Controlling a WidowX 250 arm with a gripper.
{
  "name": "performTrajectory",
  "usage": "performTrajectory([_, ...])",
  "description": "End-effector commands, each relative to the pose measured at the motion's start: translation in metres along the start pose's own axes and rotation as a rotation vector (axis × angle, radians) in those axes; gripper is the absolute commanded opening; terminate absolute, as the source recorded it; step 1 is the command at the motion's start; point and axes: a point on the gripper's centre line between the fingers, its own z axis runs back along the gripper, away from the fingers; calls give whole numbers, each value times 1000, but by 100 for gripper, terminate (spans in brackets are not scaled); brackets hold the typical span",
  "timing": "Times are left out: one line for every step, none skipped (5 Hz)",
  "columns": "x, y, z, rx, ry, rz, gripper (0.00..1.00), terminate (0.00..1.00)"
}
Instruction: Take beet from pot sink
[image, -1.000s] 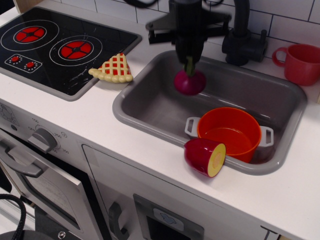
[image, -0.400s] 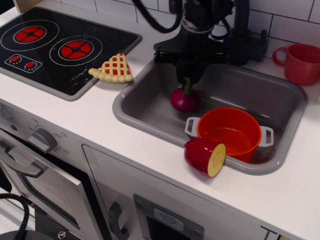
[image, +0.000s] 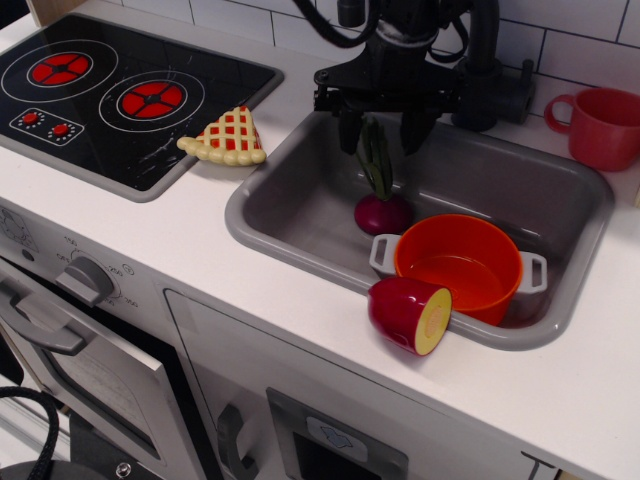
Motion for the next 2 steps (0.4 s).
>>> performTrajectory([11, 2, 38, -41, -66, 13, 100, 0])
performTrajectory([11, 2, 38, -41, -66, 13, 100, 100])
